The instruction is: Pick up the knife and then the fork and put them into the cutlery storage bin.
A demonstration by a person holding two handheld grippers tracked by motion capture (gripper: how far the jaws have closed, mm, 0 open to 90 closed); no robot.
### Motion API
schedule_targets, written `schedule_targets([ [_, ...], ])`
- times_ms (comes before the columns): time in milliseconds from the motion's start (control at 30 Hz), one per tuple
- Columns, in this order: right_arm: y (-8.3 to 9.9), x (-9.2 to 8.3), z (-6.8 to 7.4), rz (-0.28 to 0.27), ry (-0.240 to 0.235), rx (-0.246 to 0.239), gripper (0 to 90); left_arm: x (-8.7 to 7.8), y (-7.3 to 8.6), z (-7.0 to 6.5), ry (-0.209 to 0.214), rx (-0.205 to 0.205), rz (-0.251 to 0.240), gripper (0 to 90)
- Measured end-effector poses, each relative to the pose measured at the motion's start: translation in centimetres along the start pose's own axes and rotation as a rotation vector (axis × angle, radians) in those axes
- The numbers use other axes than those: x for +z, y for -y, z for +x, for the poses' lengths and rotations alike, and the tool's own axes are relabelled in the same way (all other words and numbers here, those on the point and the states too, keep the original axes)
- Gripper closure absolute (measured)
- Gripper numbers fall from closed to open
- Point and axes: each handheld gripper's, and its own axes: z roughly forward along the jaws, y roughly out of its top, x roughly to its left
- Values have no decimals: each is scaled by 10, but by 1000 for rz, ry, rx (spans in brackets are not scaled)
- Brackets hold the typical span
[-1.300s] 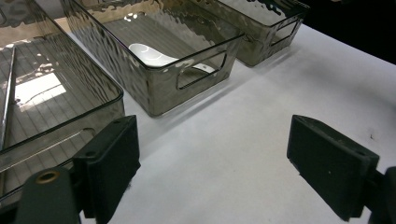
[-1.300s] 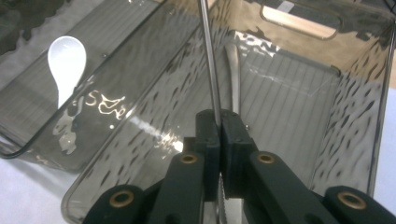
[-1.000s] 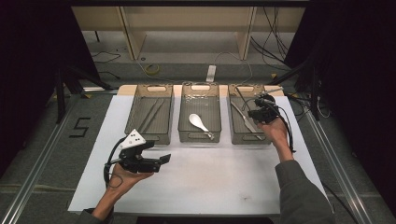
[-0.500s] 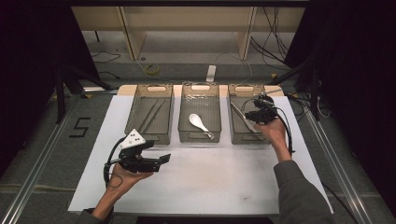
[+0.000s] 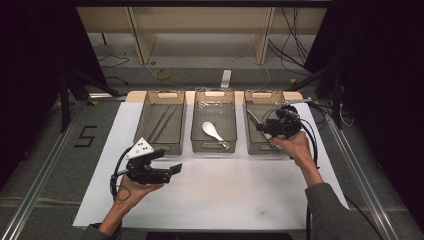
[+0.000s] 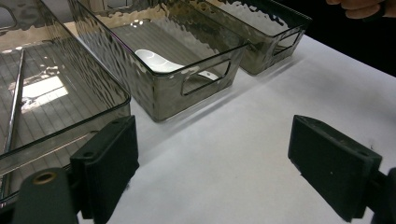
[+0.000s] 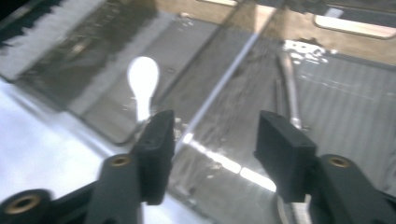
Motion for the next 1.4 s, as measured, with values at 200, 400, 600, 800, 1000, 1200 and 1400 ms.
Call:
schedule_targets([
  [200,10,-12,21,-49,-49,-19,376,-1,0,0,0,-1,-3,157],
  [400,23,-22,41,-87,-91,-46,346,0,-1,0,3,-8,-10,156],
  [600,37,-28,53,-115,-115,-69,333,0,-1,1,16,-27,-16,156],
  [800,51,-33,56,-147,-145,-71,321,0,-1,1,22,-22,-14,156],
  [1000,64,-39,64,-181,-157,-97,309,-1,-1,1,38,-23,-21,157],
  [1200,79,-46,69,-208,-183,-103,282,-2,0,-1,42,-9,-22,156],
  [1400,92,-49,70,-227,-196,-97,254,-2,1,-3,56,-8,-16,156],
])
